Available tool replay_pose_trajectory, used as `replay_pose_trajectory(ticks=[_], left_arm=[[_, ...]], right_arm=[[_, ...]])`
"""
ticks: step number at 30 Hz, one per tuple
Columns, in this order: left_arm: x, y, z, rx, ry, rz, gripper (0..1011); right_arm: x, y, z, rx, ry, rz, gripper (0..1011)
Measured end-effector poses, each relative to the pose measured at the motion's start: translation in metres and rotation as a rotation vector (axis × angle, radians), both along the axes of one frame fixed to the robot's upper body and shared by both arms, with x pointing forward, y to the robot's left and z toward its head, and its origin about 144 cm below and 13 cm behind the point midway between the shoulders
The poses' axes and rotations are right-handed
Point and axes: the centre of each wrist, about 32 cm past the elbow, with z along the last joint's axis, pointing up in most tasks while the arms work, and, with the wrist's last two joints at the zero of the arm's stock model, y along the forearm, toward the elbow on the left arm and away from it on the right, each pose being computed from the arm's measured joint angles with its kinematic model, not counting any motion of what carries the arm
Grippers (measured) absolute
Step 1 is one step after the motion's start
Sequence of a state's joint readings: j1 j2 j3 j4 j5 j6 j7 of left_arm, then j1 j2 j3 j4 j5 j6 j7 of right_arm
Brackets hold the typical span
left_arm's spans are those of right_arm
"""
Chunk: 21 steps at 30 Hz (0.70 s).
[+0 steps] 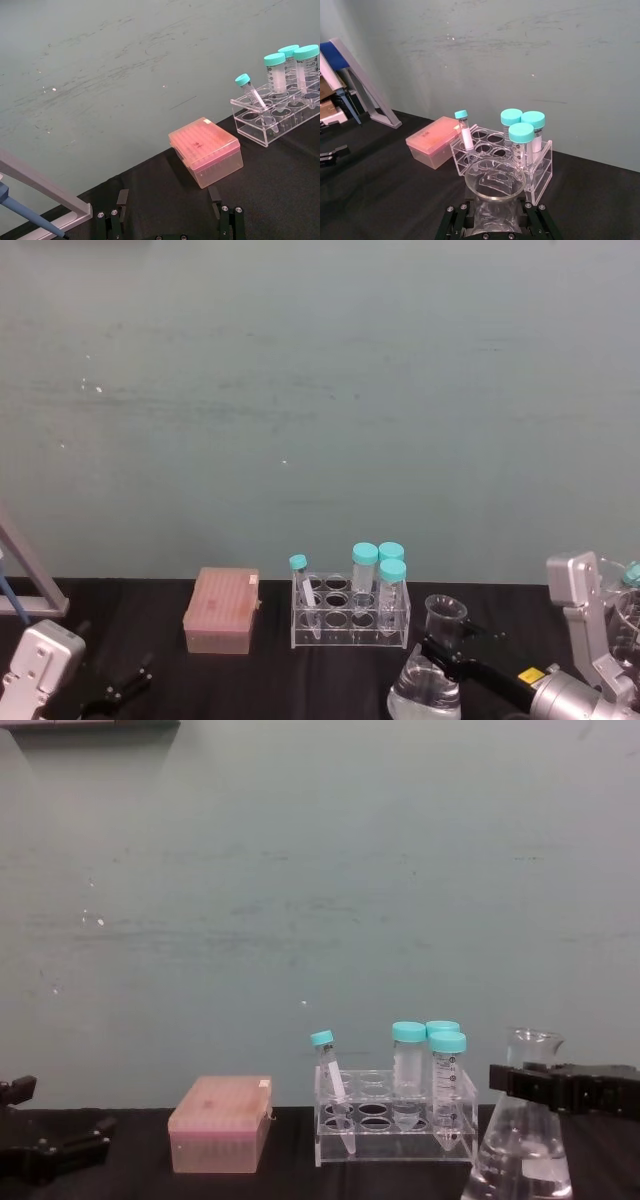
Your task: Pick up the beaker with the right gripper, shake it three times, and then put it down.
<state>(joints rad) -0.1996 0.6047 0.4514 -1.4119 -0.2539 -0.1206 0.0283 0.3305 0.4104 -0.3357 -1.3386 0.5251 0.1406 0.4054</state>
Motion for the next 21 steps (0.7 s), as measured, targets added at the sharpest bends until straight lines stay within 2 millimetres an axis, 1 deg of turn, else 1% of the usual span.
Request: replay_pose_trajectory(ticks=[21], left_arm=[[0.0000, 0.0000, 0.0000, 0.000, 0.000, 0.000, 1000]], right_arm=[[0.0014, 0.0002, -0.0009, -0.004, 0.005, -0.004, 453]])
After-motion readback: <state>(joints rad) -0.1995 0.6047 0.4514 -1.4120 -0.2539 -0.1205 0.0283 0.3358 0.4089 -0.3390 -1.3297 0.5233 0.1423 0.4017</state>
